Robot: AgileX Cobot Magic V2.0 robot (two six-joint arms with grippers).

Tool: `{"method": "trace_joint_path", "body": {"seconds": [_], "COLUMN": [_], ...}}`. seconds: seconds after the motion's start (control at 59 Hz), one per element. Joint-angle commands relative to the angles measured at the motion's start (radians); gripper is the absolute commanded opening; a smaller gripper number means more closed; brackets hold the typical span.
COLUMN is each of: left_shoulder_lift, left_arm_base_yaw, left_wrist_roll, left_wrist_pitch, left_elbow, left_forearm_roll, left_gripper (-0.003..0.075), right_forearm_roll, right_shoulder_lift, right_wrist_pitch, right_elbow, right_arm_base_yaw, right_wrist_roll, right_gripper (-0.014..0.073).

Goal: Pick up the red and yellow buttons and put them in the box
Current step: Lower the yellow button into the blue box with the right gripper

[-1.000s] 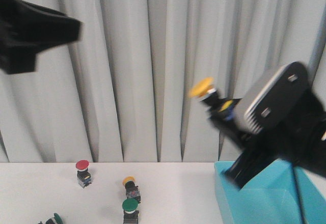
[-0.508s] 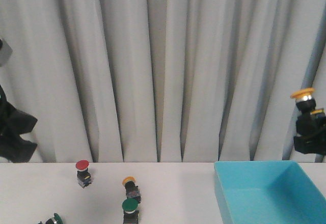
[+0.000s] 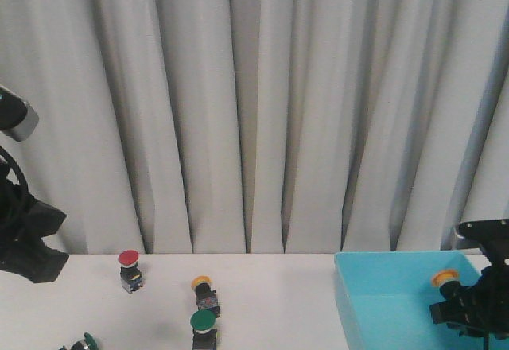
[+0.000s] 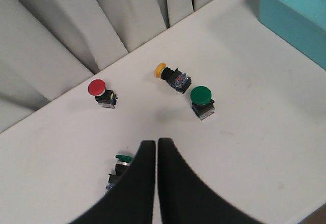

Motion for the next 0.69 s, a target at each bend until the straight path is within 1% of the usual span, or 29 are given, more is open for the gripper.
{"method": "trace_joint_path", "body": {"seconds": [0.0,0.22,0.525,0.678], "left_shoulder_lift": [-0.018,-0.018,-0.017,-0.017], "left_arm_base_yaw": [-0.001,-0.001,-0.001,-0.001], "left_wrist_roll": [-0.010,-0.029,-0.029,-0.029], "left_wrist_pitch": [-0.037,-0.026,-0.013,-0.006], "left_elbow": [-0.023,-0.023,-0.023,-0.023], "left_forearm_roll": [0.001,0.001,-0.002,-0.002], "left_gripper": [-0.0007,-0.0007,-0.0007,-0.0007], "right_forearm_roll": [0.000,-0.004,-0.012,-0.027], "right_shoulder_lift": [0.034,0.162,0.253,0.288], "right_wrist_pitch": [-0.061,-0.106,-0.139,-0.096], "right_elbow": [-0.028,-0.029,-0.031,-0.064], "right_arm_base_yaw": [-0.006,-0.006,-0.006,-0.006], "right_wrist_roll": [0.016,0.013,0.013,0.013], "right_gripper": [0.0024,0.0027,0.0036,0.0055]}}
